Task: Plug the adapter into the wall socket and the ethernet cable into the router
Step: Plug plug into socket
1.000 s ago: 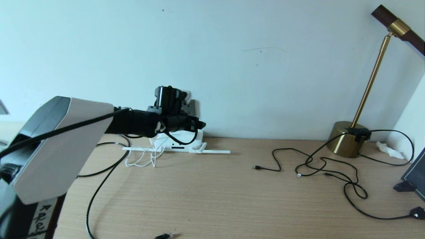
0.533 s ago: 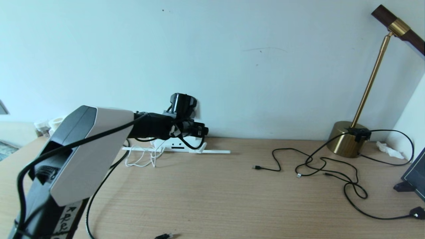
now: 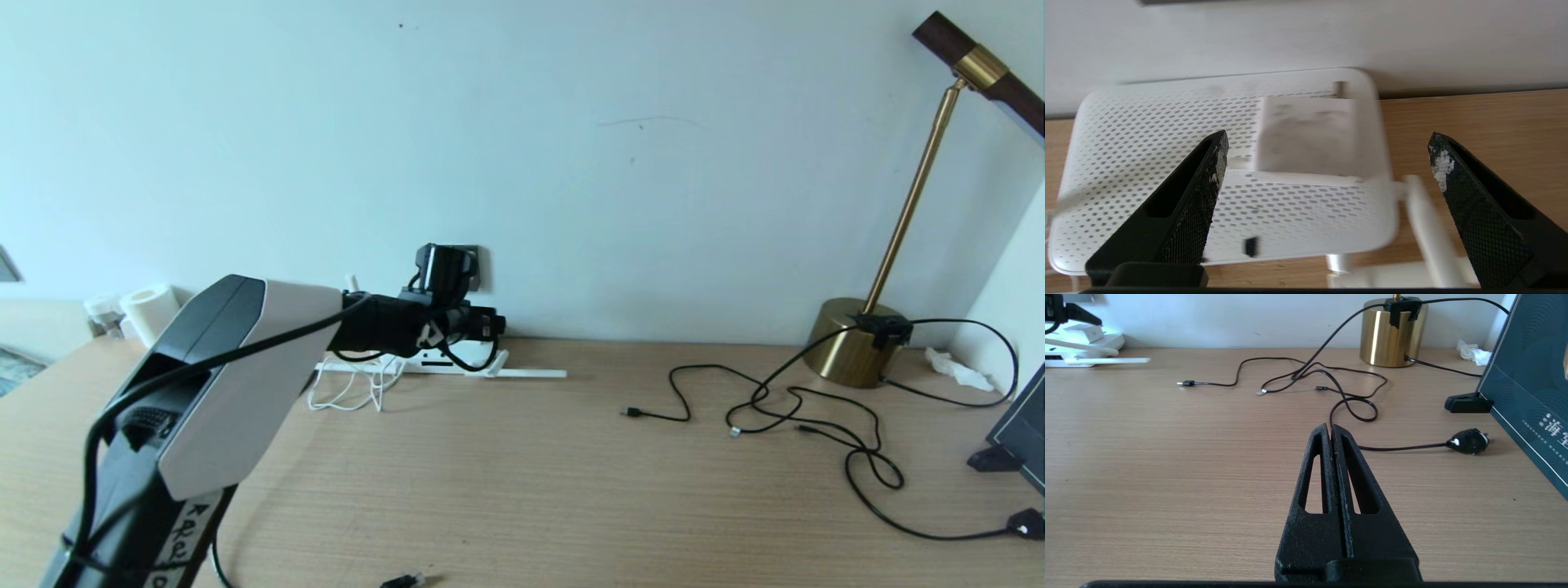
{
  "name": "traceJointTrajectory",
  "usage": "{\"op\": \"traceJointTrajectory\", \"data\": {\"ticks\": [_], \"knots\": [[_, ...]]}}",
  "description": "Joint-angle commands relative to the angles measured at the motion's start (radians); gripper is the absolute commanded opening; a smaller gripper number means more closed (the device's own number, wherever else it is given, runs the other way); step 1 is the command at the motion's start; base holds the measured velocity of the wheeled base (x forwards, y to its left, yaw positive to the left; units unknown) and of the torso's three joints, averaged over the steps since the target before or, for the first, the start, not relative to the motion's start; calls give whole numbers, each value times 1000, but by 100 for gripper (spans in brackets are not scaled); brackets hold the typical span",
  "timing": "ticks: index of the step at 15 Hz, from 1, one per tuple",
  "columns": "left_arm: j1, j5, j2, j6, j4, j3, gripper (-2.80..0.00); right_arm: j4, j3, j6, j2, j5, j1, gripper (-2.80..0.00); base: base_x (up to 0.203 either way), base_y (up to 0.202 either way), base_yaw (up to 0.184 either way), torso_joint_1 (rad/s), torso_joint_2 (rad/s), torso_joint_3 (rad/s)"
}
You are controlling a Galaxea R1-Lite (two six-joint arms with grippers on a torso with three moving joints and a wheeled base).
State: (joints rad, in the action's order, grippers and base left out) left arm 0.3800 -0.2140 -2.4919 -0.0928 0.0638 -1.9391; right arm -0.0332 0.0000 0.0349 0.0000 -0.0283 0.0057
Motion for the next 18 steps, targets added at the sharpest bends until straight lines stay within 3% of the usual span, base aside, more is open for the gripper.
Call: {"op": "traceJointTrajectory", "data": {"ticks": [1,8,9,18], "knots": [[-12,1,-24,-4,2,0,0,-1,9,0,0,-1,0,-280,0,0,0,0,0,0],[-19,4,-41,-6,4,0,0,-1,9,0,0,-1,0,-280,0,0,0,0,0,0],[-19,4,-41,-6,4,1,-280,-1,9,0,0,0,0,-280,0,0,0,0,0,0],[-19,2,-39,2,30,7,-280,-1,9,0,0,-1,0,-280,0,0,0,0,0,0]]}}
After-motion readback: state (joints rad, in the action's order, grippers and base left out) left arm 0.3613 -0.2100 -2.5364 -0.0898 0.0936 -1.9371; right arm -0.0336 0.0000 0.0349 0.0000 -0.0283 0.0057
